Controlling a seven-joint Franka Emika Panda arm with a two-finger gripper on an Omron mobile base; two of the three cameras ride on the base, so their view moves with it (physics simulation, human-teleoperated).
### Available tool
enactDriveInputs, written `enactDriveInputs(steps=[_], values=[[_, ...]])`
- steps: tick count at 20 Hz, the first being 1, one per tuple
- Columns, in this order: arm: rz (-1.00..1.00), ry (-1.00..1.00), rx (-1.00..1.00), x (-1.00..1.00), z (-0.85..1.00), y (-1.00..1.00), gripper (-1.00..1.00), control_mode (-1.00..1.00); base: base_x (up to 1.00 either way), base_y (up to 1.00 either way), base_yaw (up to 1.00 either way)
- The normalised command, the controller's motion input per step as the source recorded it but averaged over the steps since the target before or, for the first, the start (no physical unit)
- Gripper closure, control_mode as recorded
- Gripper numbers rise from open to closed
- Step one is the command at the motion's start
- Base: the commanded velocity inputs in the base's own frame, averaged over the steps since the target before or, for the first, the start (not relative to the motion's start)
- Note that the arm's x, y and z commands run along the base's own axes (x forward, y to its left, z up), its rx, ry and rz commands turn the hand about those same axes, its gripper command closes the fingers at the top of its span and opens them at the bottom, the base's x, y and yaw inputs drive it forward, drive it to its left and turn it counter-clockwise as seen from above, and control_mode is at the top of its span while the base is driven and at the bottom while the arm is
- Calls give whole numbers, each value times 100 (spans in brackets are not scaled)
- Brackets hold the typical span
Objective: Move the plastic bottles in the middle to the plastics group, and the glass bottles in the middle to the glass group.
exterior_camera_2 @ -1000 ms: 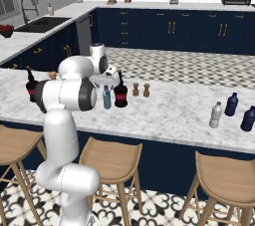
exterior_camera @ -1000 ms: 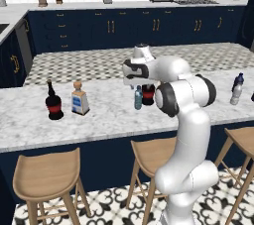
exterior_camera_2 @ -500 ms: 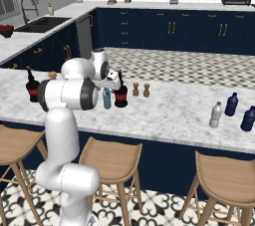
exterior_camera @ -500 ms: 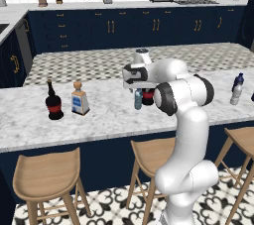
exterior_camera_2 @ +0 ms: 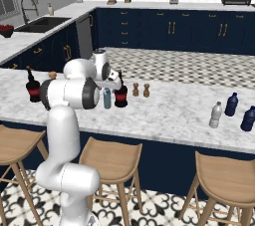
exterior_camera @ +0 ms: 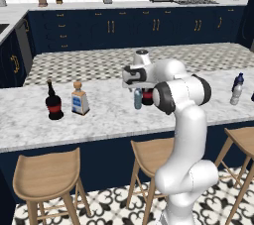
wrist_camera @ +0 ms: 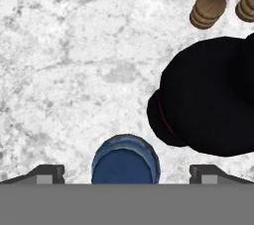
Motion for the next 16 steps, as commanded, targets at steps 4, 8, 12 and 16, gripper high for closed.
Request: enactDriveInputs(steps=[4, 8, 12, 16], values=[[0, 0, 0, 10, -4, 3, -100, -100, 0, 0, 0], [0, -2, 0, 0, -28, 3, -100, -100, 0, 0, 0], [0, -17, 0, -3, -33, -1, 100, -100, 0, 0, 0], [0, -19, 0, -12, -25, -7, 100, -100, 0, 0, 0]])
